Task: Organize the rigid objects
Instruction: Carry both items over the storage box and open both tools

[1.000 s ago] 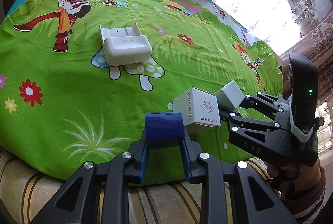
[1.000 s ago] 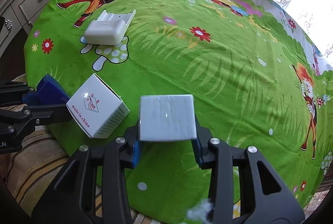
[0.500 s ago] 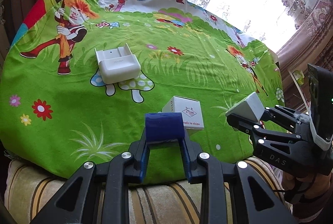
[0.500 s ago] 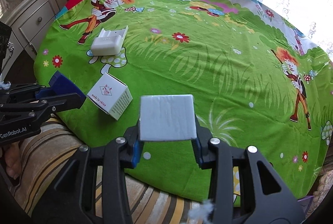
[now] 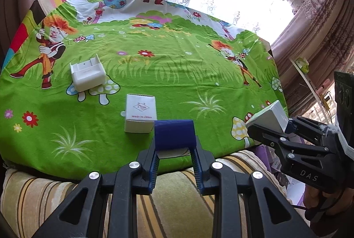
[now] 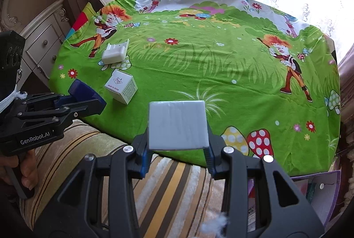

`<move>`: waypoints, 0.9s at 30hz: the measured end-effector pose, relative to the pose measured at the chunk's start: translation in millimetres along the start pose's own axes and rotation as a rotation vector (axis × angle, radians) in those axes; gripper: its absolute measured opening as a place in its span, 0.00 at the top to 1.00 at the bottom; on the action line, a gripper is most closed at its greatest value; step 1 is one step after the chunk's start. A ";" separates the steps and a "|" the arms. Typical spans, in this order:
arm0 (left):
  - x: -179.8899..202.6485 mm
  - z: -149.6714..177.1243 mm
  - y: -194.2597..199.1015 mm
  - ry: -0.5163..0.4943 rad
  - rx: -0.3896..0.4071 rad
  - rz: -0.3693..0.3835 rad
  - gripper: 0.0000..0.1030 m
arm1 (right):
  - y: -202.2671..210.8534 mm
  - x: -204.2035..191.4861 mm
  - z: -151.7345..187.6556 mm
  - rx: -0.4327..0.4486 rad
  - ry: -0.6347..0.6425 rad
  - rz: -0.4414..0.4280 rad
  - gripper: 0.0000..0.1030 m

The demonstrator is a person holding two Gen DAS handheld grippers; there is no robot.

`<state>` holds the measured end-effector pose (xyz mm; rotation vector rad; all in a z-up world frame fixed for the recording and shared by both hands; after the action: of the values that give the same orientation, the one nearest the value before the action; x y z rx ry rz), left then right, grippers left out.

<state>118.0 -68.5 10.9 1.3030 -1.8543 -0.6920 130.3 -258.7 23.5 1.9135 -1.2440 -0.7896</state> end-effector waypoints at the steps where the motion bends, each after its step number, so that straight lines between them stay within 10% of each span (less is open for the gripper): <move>1: 7.2 1.1 0.6 -0.012 -0.001 0.007 0.72 | 5.2 3.5 3.3 0.004 -0.007 0.003 0.57; 27: 184.0 46.7 4.9 -0.311 -0.114 0.333 0.72 | 120.1 147.0 118.1 0.066 -0.337 0.226 0.57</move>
<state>40.6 -239.9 37.8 0.8197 -2.1780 -0.8393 28.2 -456.9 39.6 1.6960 -1.6748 -0.9868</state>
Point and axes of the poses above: each gripper's, at about its wrist camera, not at the fingertips, and y roughly against the way its jaws point, x to its right, z to its underside, the point moved 1 cm from there along -y, roughly the way its jaws point, and after that the axes turned 3 degrees about -y, right-handed, at the moved point
